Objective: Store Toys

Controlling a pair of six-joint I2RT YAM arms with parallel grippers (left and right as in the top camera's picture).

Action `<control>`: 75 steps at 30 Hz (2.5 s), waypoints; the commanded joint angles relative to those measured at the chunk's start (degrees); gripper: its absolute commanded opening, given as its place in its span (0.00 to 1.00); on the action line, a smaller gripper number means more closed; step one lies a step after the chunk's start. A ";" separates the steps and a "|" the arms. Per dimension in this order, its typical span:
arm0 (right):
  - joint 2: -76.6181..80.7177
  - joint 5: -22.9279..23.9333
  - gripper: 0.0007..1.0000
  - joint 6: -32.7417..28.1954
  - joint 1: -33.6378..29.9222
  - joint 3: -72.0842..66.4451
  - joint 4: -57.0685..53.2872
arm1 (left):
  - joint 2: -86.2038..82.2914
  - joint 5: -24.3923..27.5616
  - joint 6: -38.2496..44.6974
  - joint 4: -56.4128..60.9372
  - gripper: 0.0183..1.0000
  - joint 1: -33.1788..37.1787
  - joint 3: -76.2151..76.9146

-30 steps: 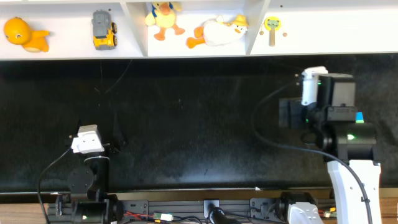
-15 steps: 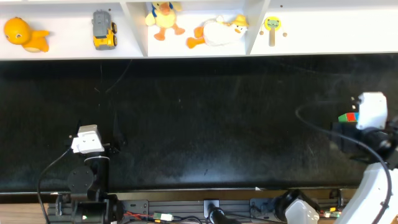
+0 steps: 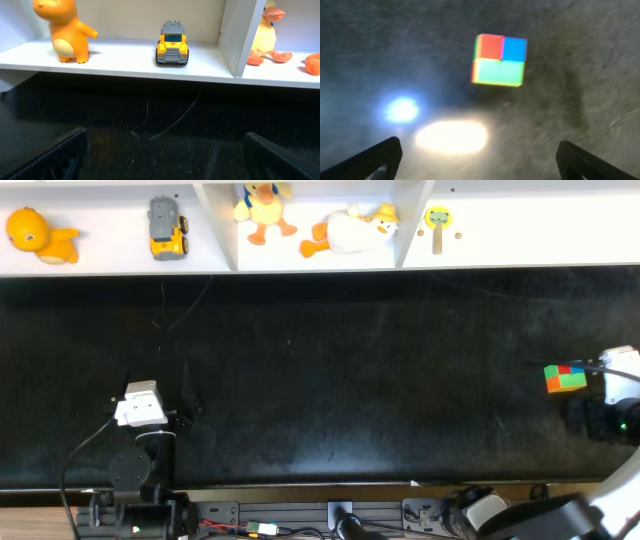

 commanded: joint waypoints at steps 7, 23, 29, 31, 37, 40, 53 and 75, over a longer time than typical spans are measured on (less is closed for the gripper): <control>7.63 -6.14 0.97 3.78 -0.85 -4.07 14.38 | -0.59 0.33 1.07 -0.24 1.00 -0.15 -0.04; 9.75 -12.87 1.00 16.41 -0.85 -15.04 28.33 | -0.59 0.35 1.07 -0.24 1.00 -0.15 -0.04; 9.77 -13.62 1.00 20.57 -0.63 -15.26 32.28 | -0.59 0.35 1.07 -0.26 1.00 -0.15 -0.04; 9.77 -13.60 1.00 21.73 -0.50 -15.26 33.14 | -0.59 0.35 1.07 -0.26 1.00 -0.15 -0.04; 9.81 -12.11 1.00 22.82 1.38 -15.26 32.83 | -0.59 0.33 1.07 -0.26 1.00 -0.15 -0.04; 9.81 -11.54 1.00 23.10 2.58 -15.26 32.87 | -0.59 0.35 1.07 -0.24 1.00 -0.15 -0.04; 9.81 -3.37 1.00 23.47 5.05 -15.26 31.39 | -0.59 0.35 1.07 -0.24 1.00 -0.15 -0.04; 9.81 -1.51 0.60 21.92 5.05 -15.26 31.43 | -0.59 0.33 1.07 -0.24 1.00 -0.15 -0.04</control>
